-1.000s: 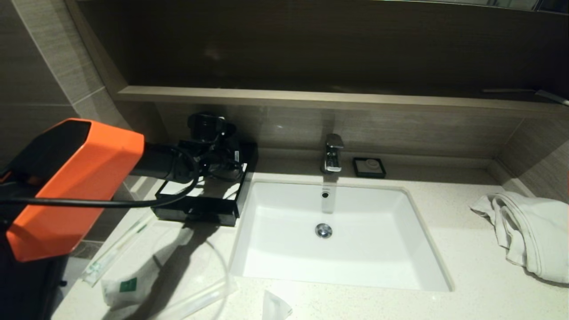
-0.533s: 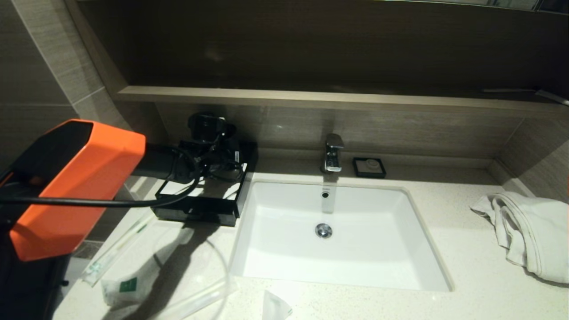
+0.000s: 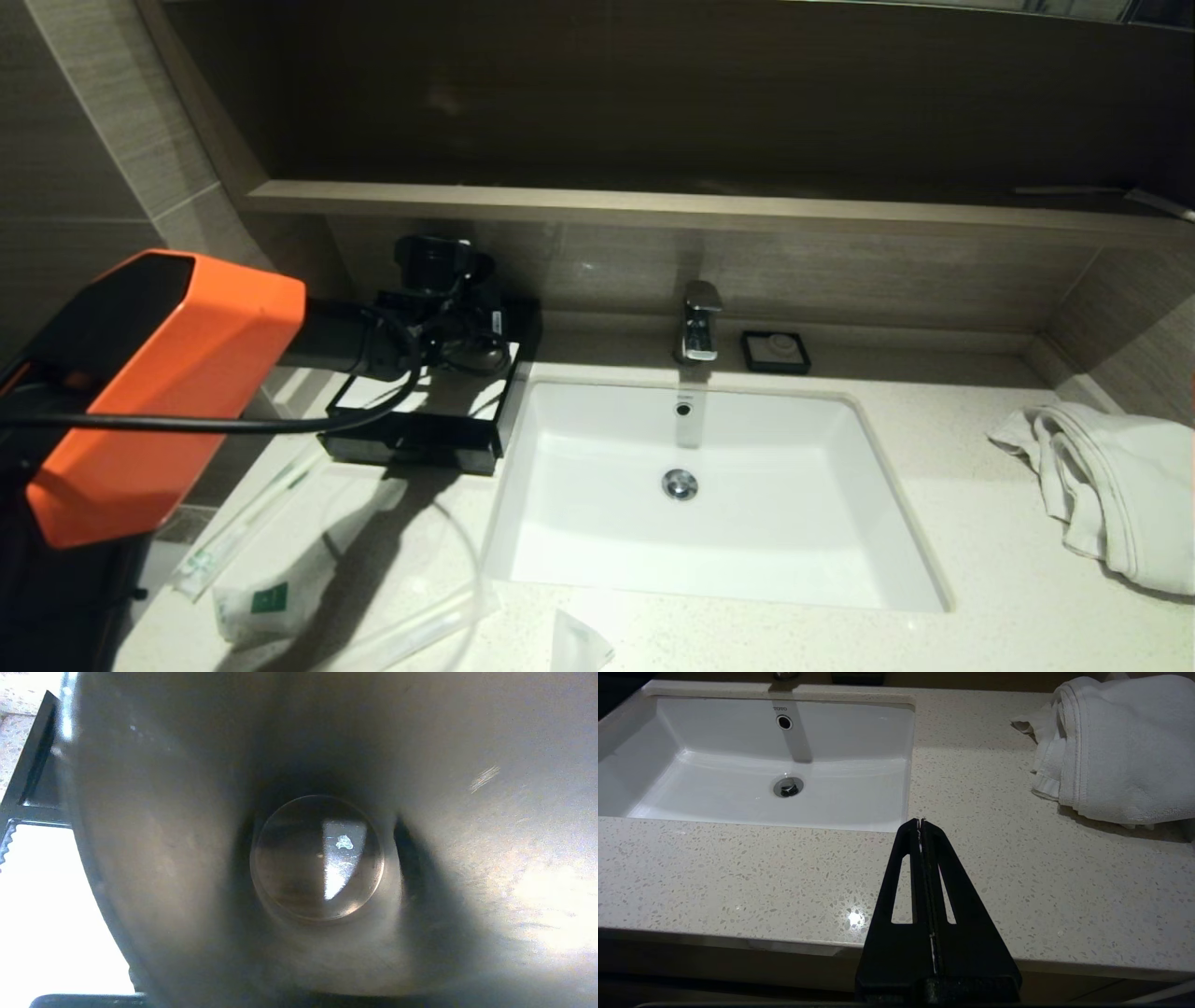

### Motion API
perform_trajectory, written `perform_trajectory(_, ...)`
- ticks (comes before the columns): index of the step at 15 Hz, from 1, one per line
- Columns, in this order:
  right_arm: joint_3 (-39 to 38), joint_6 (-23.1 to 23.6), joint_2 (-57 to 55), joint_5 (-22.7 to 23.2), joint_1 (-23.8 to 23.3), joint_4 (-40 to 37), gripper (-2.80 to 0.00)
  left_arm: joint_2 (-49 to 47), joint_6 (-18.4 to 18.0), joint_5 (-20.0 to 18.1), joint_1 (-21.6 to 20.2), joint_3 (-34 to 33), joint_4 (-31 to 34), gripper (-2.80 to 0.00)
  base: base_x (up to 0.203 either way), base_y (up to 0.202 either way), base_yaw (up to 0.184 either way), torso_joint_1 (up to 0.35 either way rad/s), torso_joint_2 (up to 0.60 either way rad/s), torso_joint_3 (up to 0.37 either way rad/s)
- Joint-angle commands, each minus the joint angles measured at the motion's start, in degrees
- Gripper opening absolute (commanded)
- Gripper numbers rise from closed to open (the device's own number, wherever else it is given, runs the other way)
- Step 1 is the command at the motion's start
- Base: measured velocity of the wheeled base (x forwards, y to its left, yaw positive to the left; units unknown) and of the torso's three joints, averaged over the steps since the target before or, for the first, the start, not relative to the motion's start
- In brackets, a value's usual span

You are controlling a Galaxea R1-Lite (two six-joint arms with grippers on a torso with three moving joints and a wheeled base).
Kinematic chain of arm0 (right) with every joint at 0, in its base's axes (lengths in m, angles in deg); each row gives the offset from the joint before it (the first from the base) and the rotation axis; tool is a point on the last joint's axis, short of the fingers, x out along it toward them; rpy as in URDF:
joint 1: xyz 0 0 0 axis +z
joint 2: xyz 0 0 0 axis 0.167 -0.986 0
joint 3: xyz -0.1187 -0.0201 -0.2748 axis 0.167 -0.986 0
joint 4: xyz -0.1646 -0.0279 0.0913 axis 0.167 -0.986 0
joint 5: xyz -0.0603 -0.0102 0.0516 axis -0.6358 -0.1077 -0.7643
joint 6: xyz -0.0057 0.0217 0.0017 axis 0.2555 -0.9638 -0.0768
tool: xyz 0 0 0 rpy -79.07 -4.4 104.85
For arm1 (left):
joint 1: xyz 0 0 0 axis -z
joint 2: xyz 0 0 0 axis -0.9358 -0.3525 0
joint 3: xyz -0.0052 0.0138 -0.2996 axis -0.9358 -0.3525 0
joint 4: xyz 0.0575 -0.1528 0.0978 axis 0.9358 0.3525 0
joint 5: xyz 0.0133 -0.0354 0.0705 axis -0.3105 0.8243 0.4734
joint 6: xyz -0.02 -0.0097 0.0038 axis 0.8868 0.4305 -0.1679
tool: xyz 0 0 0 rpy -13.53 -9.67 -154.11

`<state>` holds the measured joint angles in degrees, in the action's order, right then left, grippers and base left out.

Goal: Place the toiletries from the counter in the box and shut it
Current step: Place the cup on the storage box

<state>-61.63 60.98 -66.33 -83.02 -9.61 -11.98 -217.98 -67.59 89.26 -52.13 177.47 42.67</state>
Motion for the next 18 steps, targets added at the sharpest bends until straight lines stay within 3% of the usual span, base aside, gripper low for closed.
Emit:
perform_trajectory(1,0.0,0.0,0.0,0.04,-0.07,0.01,-2.8,-0.6,0.06,0.23,0.0,0.33,-0.09,-2.8,0.0,0.0,0.0,0.0,0.0,0.0)
perform_trajectory(12,0.0,0.0,0.0,0.04,0.0,0.01,-2.8,-1.13,-0.03,0.32,-0.35,1.55,0.33,-2.8,0.0,0.0,0.0,0.0,0.0,0.0)
perform_trajectory(13,0.0,0.0,0.0,0.04,0.0,0.01,-2.8,-1.12,-0.03,0.33,-0.43,2.1,0.48,0.0,0.0,0.0,0.0,0.0,0.0,0.0)
perform_trajectory(18,0.0,0.0,0.0,0.04,-0.07,0.01,-2.8,-0.96,-0.03,0.29,-0.44,2.44,1.14,0.0,0.0,0.0,0.0,0.0,0.0,0.0)
